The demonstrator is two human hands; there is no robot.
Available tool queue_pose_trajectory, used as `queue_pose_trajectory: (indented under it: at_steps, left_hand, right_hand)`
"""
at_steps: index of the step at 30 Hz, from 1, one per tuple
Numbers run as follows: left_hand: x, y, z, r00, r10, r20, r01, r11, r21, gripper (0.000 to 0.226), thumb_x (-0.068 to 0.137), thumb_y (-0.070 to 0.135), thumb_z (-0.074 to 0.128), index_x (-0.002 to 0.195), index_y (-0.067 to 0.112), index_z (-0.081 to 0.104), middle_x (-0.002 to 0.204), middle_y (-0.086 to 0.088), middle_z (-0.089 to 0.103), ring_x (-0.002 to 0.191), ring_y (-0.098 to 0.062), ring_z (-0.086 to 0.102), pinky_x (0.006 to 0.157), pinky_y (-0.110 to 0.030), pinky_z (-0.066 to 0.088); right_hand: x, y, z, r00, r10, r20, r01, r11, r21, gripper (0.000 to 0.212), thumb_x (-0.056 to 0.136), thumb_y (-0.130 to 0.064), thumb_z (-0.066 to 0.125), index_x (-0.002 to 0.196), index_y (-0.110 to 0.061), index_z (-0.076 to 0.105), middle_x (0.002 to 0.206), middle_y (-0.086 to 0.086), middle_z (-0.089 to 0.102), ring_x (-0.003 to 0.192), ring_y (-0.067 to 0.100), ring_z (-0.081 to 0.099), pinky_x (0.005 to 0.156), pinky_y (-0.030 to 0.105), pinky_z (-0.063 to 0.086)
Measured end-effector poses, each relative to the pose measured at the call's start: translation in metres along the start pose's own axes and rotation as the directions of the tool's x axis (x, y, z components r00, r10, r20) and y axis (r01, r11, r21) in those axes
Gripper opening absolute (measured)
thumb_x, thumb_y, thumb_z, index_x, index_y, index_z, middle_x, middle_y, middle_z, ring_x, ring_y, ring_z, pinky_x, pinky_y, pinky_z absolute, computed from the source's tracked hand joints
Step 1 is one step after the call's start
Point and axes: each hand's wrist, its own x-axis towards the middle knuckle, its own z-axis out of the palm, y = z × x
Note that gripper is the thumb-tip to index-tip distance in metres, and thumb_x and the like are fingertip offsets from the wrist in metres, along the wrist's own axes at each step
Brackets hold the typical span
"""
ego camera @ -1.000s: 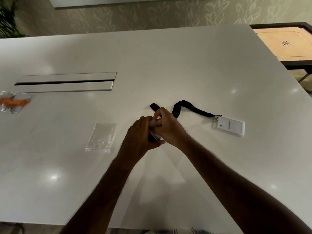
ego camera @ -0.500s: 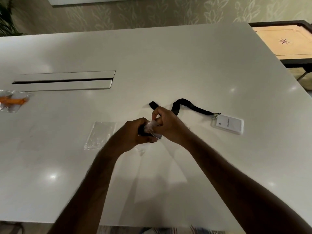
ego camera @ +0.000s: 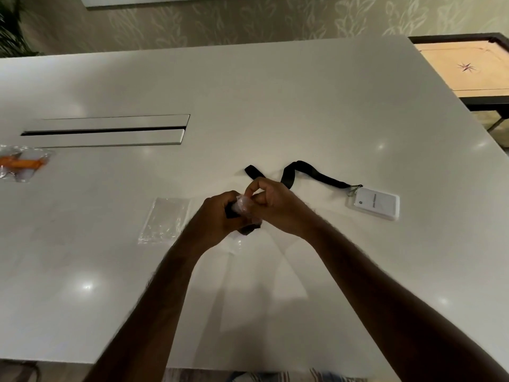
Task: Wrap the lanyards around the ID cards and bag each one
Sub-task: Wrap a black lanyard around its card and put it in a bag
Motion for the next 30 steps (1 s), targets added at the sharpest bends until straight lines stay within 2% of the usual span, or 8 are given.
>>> queue_pose_trajectory:
  at_steps: [3, 5, 8, 11, 14, 18, 23, 30]
  left_hand:
    - [0.001, 0.002, -0.002, 0.998, 0.032, -0.056, -0.031, 0.999, 0.016, 0.029, 0.076, 0.053, 0.085, 0.098, 0.04, 0.071, 0.089, 0.015, 0.077, 0.079, -0.005, 0.074, 0.068, -0.016, 0.056]
    - [0.003, 0.002, -0.002, 0.997, 0.028, -0.072, -0.028, 1.0, 0.002, 0.03, 0.073, 0.054, 0.085, 0.097, 0.041, 0.071, 0.089, 0.014, 0.076, 0.079, -0.003, 0.072, 0.068, -0.017, 0.056]
    - [0.006, 0.002, -0.002, 0.993, 0.023, -0.117, -0.028, 0.999, -0.041, 0.031, 0.074, 0.051, 0.086, 0.097, 0.035, 0.073, 0.089, 0.009, 0.077, 0.08, -0.008, 0.073, 0.071, -0.022, 0.06]
    - [0.008, 0.003, 0.0, 0.974, -0.005, -0.227, -0.022, 0.993, -0.115, 0.022, 0.081, 0.044, 0.086, 0.095, 0.031, 0.075, 0.089, 0.012, 0.078, 0.081, -0.005, 0.074, 0.067, -0.016, 0.057]
    - [0.009, 0.006, 0.002, 0.933, -0.088, -0.35, 0.018, 0.98, -0.198, 0.019, 0.082, 0.045, 0.085, 0.092, 0.032, 0.076, 0.088, 0.021, 0.078, 0.083, 0.004, 0.073, 0.066, -0.007, 0.051]
    - [0.01, 0.01, 0.005, 0.919, -0.13, -0.372, 0.032, 0.965, -0.259, 0.031, 0.076, 0.056, 0.085, 0.091, 0.03, 0.078, 0.086, 0.017, 0.079, 0.08, 0.002, 0.075, 0.065, -0.009, 0.053]
    - [0.009, 0.01, 0.007, 0.926, -0.15, -0.347, 0.02, 0.936, -0.352, 0.039, 0.071, 0.063, 0.079, 0.092, 0.031, 0.077, 0.089, 0.012, 0.079, 0.083, -0.003, 0.076, 0.068, -0.014, 0.055]
    - [0.005, 0.004, 0.005, 0.942, -0.152, -0.298, -0.022, 0.861, -0.508, 0.03, 0.085, 0.042, 0.077, 0.106, 0.022, 0.079, 0.109, -0.008, 0.078, 0.108, -0.03, 0.073, 0.089, -0.042, 0.06]
  right_hand:
    - [0.001, 0.001, -0.005, 0.999, -0.011, -0.034, 0.011, 1.0, 0.009, 0.013, 0.097, -0.013, 0.073, 0.095, -0.026, 0.069, 0.089, -0.003, 0.082, 0.082, 0.009, 0.078, 0.074, 0.017, 0.058]
    - [0.001, 0.002, -0.005, 0.997, -0.052, -0.062, 0.05, 0.998, -0.031, 0.025, 0.096, -0.005, 0.072, 0.091, -0.03, 0.072, 0.09, -0.006, 0.082, 0.083, 0.005, 0.077, 0.076, 0.017, 0.058]
    - [0.002, 0.002, -0.003, 0.991, -0.079, -0.106, 0.079, 0.997, -0.005, 0.027, 0.098, 0.001, 0.068, 0.095, -0.026, 0.075, 0.097, 0.0, 0.082, 0.094, 0.013, 0.079, 0.089, 0.031, 0.062]
    - [0.003, 0.002, -0.006, 0.98, -0.117, -0.161, 0.126, 0.991, 0.044, 0.018, 0.102, -0.005, 0.064, 0.107, -0.017, 0.075, 0.107, 0.0, 0.081, 0.104, 0.016, 0.076, 0.095, 0.036, 0.06]
    - [0.004, 0.004, -0.011, 0.96, -0.124, -0.25, 0.129, 0.992, 0.007, 0.012, 0.099, -0.016, 0.072, 0.108, -0.022, 0.077, 0.104, -0.007, 0.079, 0.101, 0.008, 0.075, 0.093, 0.033, 0.061]
    - [0.005, 0.006, -0.014, 0.964, -0.118, -0.238, 0.111, 0.993, -0.044, 0.008, 0.096, -0.023, 0.079, 0.103, -0.019, 0.08, 0.095, -0.003, 0.081, 0.09, 0.012, 0.077, 0.087, 0.039, 0.063]
    - [0.007, 0.002, -0.018, 0.965, -0.122, -0.232, 0.139, 0.989, 0.058, 0.008, 0.094, -0.016, 0.08, 0.1, -0.011, 0.08, 0.089, 0.003, 0.081, 0.082, 0.019, 0.079, 0.082, 0.037, 0.065]
    - [0.005, -0.003, -0.03, 0.974, -0.1, -0.203, 0.127, 0.984, 0.124, 0.007, 0.092, -0.006, 0.08, 0.097, -0.01, 0.082, 0.089, 0.009, 0.08, 0.083, 0.019, 0.077, 0.077, 0.033, 0.064]
